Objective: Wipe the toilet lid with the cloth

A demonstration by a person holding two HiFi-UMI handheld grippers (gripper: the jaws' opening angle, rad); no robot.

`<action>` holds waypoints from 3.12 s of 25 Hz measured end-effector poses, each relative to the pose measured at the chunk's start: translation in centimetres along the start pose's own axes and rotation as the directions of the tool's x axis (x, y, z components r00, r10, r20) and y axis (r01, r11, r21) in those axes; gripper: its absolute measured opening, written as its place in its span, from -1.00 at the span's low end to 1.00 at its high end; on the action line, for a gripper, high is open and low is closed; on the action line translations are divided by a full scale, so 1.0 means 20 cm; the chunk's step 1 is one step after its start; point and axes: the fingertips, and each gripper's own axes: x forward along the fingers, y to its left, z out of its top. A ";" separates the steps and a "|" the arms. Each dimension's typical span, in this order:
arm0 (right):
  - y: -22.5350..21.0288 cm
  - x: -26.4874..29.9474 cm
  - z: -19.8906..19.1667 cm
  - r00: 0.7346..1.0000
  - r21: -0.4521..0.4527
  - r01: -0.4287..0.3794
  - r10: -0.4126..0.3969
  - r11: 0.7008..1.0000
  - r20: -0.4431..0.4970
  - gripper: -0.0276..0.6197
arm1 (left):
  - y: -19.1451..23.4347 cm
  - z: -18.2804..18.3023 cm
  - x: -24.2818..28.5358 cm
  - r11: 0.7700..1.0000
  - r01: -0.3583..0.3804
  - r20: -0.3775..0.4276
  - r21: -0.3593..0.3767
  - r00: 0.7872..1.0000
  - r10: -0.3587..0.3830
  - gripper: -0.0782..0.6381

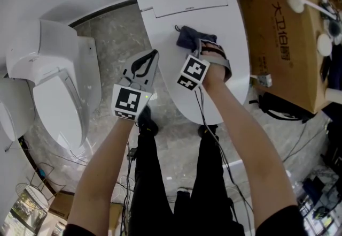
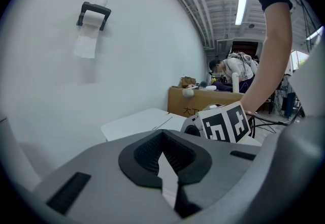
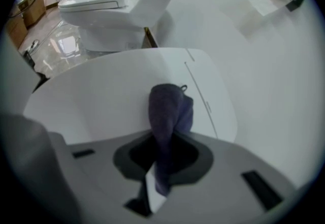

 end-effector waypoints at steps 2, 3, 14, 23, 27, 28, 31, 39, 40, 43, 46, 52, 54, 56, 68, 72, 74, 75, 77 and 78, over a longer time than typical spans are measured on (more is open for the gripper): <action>0.01 0.00 0.02 1.000 -0.006 -0.001 0.001 1.000 0.005 -0.71 | 0.00 0.00 0.00 1.000 0.000 0.003 0.003 1.000 0.000 -0.73; 0.01 -0.01 0.03 1.000 -0.012 -0.001 0.001 1.000 0.007 -0.71 | 0.00 0.00 0.00 1.000 0.000 0.003 0.000 1.000 0.000 -0.73; 0.09 -0.04 0.18 0.999 -0.078 -0.006 0.010 0.997 0.049 -0.71 | 0.02 0.01 -0.01 1.000 -0.003 0.006 0.007 1.000 0.003 -0.73; 0.16 -0.07 0.33 0.996 -0.111 -0.023 0.032 0.994 0.080 -0.71 | 0.06 0.02 -0.03 1.000 -0.013 0.012 0.004 1.000 0.013 -0.73; 0.19 -0.09 0.39 0.994 -0.117 -0.032 0.044 0.993 0.099 -0.71 | 0.08 0.03 -0.03 1.000 -0.017 0.019 0.001 1.000 0.017 -0.73; 0.20 -0.09 0.41 0.994 -0.118 -0.034 0.046 0.992 0.104 -0.71 | 0.08 0.03 -0.03 1.000 -0.017 0.020 -0.001 1.000 0.017 -0.73; 0.22 -0.10 0.44 0.992 -0.127 -0.037 0.052 0.991 0.114 -0.71 | 0.09 0.03 -0.04 1.000 -0.023 0.021 -0.009 1.000 0.023 -0.73; 0.26 -0.12 0.49 0.988 -0.128 -0.058 0.076 0.990 0.134 -0.71 | 0.08 0.04 -0.02 1.000 -0.015 0.022 -0.014 1.000 0.016 -0.73; 0.26 -0.12 0.50 0.988 -0.128 -0.060 0.077 0.990 0.137 -0.71 | 0.08 0.04 -0.02 1.000 -0.016 0.023 -0.014 1.000 0.016 -0.73; 0.28 -0.13 0.54 0.982 -0.123 -0.075 0.095 0.989 0.164 -0.71 | 0.09 0.04 -0.02 1.000 -0.020 0.024 -0.013 1.000 0.020 -0.73; 0.28 -0.16 0.55 0.974 -0.105 -0.089 0.109 0.990 0.199 -0.71 | 0.09 0.05 -0.03 1.000 -0.019 0.027 -0.013 0.999 0.020 -0.73; 0.13 -0.21 0.41 0.975 -0.048 -0.047 0.056 0.998 0.217 -0.71 | 0.08 0.07 -0.02 1.000 -0.020 0.020 -0.006 1.000 0.020 -0.73; 0.04 -0.23 0.31 0.978 -0.038 -0.021 0.028 0.999 0.209 -0.71 | 0.06 0.08 0.00 1.000 -0.014 0.018 -0.002 1.000 0.014 -0.73; -0.07 -0.23 0.17 0.983 -0.013 0.006 -0.003 1.000 0.185 -0.71 | 0.03 0.08 0.02 1.000 -0.008 0.015 -0.001 1.000 0.008 -0.73; -0.45 -0.13 -0.84 0.997 0.109 0.073 -0.072 0.991 -0.018 -0.71 | -0.18 0.24 0.04 0.994 -0.100 0.025 0.039 0.995 0.099 -0.73; -0.42 -0.11 -0.98 0.996 0.145 0.062 -0.053 0.988 -0.067 -0.71 | -0.22 0.18 0.05 0.995 -0.097 0.004 -0.001 0.995 0.097 -0.73; -0.48 -0.09 -1.03 0.995 0.183 0.083 -0.069 0.980 -0.078 -0.71 | -0.24 0.18 0.11 0.996 -0.086 0.013 -0.001 0.996 0.086 -0.73; -0.49 -0.09 -1.07 0.993 0.196 0.092 -0.076 0.976 -0.088 -0.71 | -0.26 0.18 0.13 0.997 -0.072 0.016 0.005 0.997 0.072 -0.73; -0.47 -0.06 -1.11 0.991 0.200 0.099 -0.078 0.975 -0.107 -0.71 | -0.30 0.16 0.15 0.999 -0.043 0.011 0.012 0.999 0.043 -0.73; -0.45 -0.04 -1.11 0.991 0.196 0.095 -0.073 0.976 -0.115 -0.71 | -0.30 0.14 0.14 0.999 -0.034 0.006 0.017 0.999 0.034 -0.73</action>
